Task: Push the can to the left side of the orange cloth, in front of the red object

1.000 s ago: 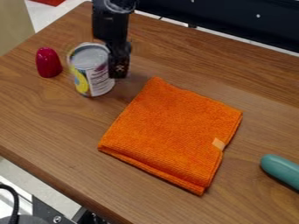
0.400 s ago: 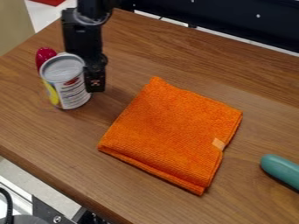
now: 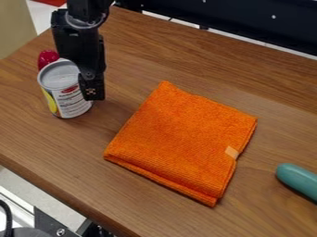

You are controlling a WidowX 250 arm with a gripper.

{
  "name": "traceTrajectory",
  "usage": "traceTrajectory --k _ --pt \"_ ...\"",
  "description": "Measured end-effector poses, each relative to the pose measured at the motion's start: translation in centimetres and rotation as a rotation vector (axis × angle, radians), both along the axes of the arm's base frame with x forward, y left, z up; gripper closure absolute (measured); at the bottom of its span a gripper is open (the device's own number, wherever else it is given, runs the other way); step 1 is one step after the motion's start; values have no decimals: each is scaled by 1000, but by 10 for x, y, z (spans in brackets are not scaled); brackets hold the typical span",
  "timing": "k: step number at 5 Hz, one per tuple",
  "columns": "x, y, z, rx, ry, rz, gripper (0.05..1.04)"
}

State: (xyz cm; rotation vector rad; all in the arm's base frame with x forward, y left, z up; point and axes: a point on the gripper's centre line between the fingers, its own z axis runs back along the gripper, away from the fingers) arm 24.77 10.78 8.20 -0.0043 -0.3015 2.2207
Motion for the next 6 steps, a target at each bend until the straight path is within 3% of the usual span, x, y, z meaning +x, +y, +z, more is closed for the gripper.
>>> traceTrajectory --k 1,3,5,6 --pt "4 -10 6 -105 16 -215 89" --pt "4 -31 6 -180 41 -672 89" --pt "-4 -50 0 -142 86 -871 89" --pt "-13 -59 3 -163 105 -1008 89"
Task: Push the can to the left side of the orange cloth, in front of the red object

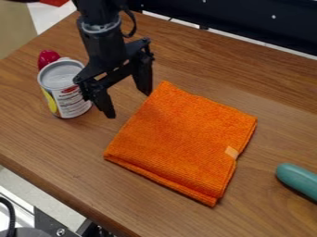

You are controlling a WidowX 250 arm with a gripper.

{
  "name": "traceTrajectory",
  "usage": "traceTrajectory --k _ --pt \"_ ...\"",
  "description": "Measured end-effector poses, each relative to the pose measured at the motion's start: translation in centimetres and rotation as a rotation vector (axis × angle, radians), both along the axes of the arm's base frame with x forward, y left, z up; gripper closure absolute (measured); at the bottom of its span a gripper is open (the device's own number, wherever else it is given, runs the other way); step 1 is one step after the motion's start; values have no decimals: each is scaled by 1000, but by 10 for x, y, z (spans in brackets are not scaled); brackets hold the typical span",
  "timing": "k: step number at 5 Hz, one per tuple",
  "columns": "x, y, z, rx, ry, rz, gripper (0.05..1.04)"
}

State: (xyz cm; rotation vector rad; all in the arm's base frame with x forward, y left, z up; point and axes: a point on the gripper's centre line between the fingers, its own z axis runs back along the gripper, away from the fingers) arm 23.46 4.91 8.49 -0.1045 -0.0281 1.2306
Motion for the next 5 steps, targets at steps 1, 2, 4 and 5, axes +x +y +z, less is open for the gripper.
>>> traceTrajectory --k 1,2,4,5 --pt "-6 -5 1 -29 31 -68 89" --pt "-2 -13 4 -39 23 -87 89" --pt "30 -33 4 -41 6 -50 89" --pt "50 -30 5 -40 -9 -13 89"
